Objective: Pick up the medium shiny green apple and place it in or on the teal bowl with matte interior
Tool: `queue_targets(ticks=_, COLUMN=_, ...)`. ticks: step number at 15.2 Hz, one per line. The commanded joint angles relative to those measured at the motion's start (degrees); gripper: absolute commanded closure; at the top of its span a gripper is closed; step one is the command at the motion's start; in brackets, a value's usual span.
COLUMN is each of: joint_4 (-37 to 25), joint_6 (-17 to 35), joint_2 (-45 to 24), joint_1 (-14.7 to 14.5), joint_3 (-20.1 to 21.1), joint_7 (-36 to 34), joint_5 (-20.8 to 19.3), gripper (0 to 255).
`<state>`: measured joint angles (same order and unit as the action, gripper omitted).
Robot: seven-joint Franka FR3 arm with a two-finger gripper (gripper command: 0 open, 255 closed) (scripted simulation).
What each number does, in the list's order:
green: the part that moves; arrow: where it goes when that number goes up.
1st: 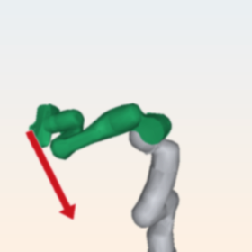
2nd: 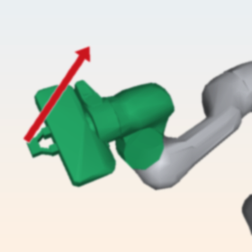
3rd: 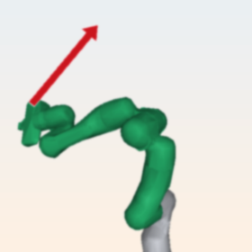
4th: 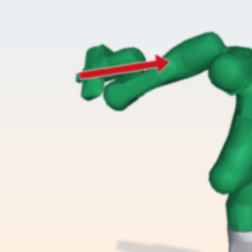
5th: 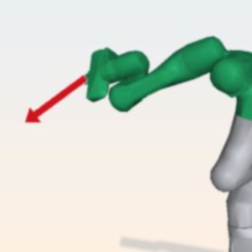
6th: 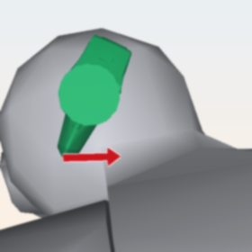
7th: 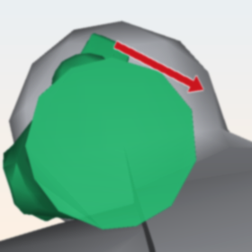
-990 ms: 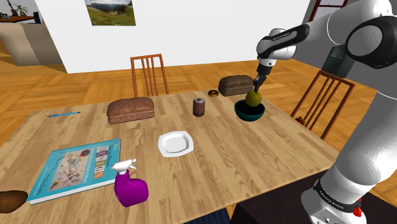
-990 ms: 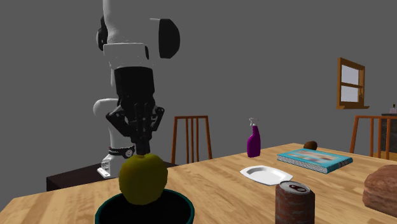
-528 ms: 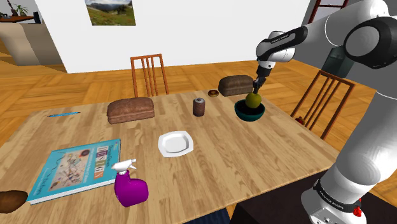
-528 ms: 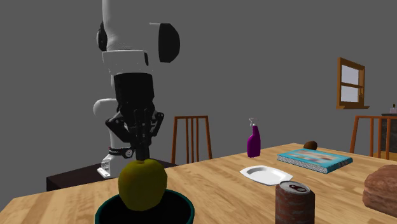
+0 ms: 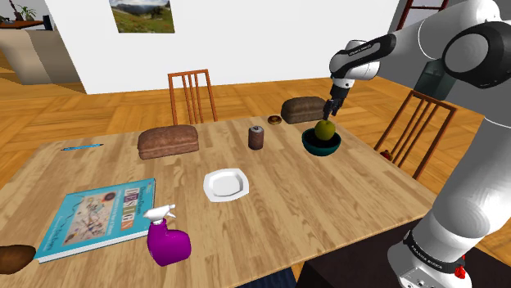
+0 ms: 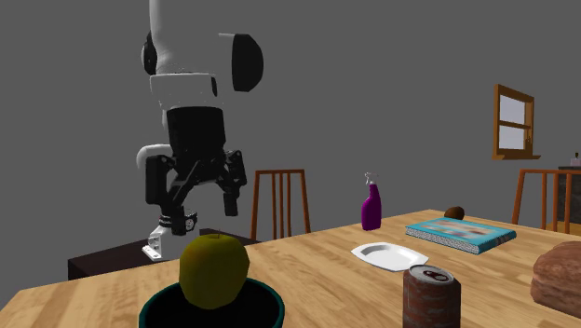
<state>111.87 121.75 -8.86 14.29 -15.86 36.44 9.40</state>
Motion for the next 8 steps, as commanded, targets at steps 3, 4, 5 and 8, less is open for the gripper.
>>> queue_targets(ticks=3, joint_4=-3.2, joint_6=-5.2, joint_2=2.2, joint_1=0.1, joint_3=-0.3, joint_7=-0.7, joint_5=-1.1, gripper=0)
queue_targets(ticks=4, joint_4=-4.1, joint_6=-6.6, joint_2=2.6, joint_1=0.1, joint_3=-0.4, joint_7=-0.9, joint_5=-1.3, gripper=0)
queue_targets(ticks=5, joint_4=-4.1, joint_6=-6.6, joint_2=2.6, joint_1=0.1, joint_3=-0.4, joint_7=-0.9, joint_5=-1.3, gripper=0)
queue_targets(ticks=8, joint_4=-4.1, joint_6=-6.6, joint_2=2.6, joint_1=0.1, joint_3=-0.4, joint_7=-0.9, joint_5=-1.3, gripper=0)
